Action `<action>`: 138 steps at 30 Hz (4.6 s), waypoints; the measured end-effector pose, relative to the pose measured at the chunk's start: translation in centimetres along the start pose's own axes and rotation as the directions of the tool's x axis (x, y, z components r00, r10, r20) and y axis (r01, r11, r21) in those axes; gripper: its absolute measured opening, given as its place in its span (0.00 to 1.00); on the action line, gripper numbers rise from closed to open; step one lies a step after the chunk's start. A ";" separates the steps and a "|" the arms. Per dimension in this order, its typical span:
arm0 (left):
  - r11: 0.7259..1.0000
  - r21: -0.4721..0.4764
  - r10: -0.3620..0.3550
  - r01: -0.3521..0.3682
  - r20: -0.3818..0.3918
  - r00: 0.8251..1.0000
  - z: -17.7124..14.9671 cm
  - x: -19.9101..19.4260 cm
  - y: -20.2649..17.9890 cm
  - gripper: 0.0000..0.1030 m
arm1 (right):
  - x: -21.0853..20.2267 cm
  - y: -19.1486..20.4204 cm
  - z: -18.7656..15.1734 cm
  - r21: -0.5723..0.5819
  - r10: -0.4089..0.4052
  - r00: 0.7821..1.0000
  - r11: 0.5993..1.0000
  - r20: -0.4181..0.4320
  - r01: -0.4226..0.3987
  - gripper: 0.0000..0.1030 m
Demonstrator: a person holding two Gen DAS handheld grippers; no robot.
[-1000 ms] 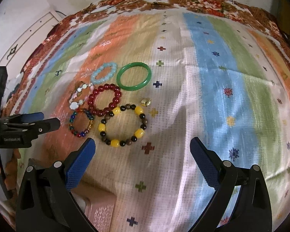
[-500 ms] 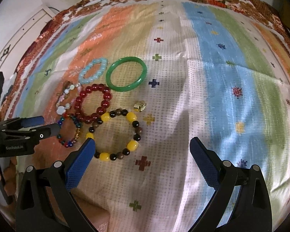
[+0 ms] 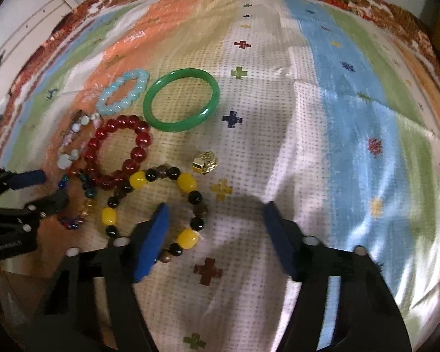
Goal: Organize jewelry
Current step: 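Grasp the multicolour bead bracelet with the left gripper while the right grasps the yellow-black bracelet, then lift both held bracelets and carry them over the silver tin, then open both grippers to drop the bracelets into the tin, then move both open grippers back toward the remaining bracelets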
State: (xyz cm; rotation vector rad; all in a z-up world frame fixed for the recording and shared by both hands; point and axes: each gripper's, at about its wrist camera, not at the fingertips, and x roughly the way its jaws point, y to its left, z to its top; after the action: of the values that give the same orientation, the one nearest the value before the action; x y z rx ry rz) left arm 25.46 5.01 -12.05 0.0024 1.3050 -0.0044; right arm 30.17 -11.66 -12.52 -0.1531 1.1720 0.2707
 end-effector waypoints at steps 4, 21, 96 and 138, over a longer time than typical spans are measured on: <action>1.000 -0.003 0.009 -0.009 0.005 1.000 -0.1 0.3 0.4 0.45 | 0.0 0.0 -0.1 -0.020 0.005 1.000 1.000 0.000 -0.005 0.35; 0.997 -0.013 -0.076 0.077 0.053 0.996 -0.7 -1.9 1.6 0.09 | -2.8 0.0 -0.4 -0.002 0.133 0.990 0.991 0.039 -0.133 0.10; 0.990 0.093 -0.139 0.105 0.596 0.791 -15.6 -18.6 -4.4 0.09 | -20.0 4.3 -12.1 -0.179 0.294 0.837 0.955 0.461 -0.236 0.10; 0.985 -0.120 -0.052 0.122 0.470 0.881 -14.0 -16.0 0.5 0.47 | -17.4 2.6 -11.4 -0.073 0.202 0.899 0.979 0.389 -0.188 0.50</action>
State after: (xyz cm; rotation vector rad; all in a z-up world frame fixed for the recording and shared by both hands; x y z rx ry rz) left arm 7.71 5.63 -0.25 -0.1746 0.8175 0.0135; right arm 13.07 -14.37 -0.76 -0.0065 0.7788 0.4762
